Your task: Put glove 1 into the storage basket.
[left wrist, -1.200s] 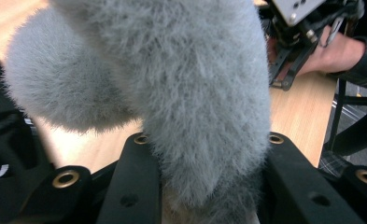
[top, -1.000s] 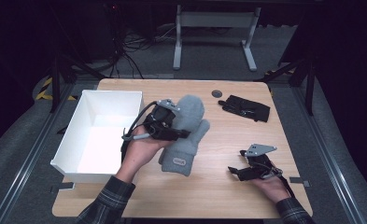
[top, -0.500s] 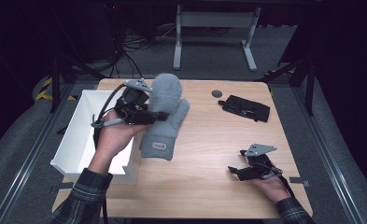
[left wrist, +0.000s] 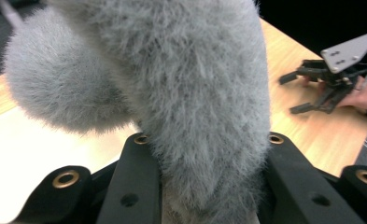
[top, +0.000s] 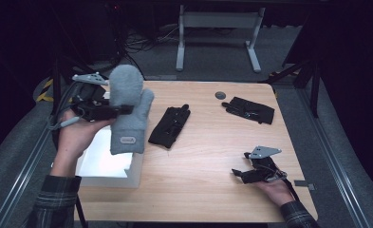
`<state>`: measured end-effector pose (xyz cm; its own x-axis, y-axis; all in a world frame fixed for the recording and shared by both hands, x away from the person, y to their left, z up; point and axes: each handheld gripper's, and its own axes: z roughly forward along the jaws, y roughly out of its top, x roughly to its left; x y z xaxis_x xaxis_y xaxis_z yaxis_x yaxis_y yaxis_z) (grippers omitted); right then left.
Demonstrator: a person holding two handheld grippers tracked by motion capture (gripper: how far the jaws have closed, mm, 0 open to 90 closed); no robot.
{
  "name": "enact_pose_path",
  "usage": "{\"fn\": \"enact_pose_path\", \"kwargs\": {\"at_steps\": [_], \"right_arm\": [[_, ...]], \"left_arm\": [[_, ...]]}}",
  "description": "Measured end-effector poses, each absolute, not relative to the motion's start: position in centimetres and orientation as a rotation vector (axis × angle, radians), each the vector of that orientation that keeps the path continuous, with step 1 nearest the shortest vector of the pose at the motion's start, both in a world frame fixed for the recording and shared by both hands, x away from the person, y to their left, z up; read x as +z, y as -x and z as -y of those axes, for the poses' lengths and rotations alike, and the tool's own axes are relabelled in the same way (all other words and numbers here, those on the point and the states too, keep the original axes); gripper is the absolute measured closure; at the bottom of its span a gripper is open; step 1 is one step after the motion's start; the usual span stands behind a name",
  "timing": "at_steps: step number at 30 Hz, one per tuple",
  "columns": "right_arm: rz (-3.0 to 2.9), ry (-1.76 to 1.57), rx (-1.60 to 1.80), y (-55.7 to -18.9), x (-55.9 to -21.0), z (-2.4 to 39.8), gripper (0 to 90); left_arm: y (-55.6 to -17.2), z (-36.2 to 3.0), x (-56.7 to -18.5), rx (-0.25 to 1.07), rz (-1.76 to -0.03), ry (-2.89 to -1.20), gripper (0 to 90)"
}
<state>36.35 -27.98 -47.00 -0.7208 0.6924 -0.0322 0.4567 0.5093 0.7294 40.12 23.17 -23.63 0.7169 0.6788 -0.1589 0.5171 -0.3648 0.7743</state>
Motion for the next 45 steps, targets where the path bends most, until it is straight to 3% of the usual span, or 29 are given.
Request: {"fn": "enact_pose_path", "kwargs": {"at_steps": [11, 36, 42, 45], "right_arm": [[-2.432, -0.964, 1.035, -36.4, -47.0, 28.0, 15.0], [-2.425, -0.969, 1.033, -36.5, -47.0, 28.0, 15.1], [-2.424, -0.972, 1.033, -36.5, -47.0, 27.9, 15.1], [-2.424, -0.973, 1.031, -36.5, -47.0, 27.9, 15.1]], "left_arm": [[-40.5, -26.7, -27.1, 0.227, -1.012, -2.066, 72.1], [-45.0, -27.2, -39.7, -0.027, -1.19, -2.201, 70.3], [-46.3, -27.7, -41.5, -0.008, -1.256, -2.225, 64.1], [-46.5, -27.8, -41.8, 0.03, -1.316, -2.201, 52.0]]}}
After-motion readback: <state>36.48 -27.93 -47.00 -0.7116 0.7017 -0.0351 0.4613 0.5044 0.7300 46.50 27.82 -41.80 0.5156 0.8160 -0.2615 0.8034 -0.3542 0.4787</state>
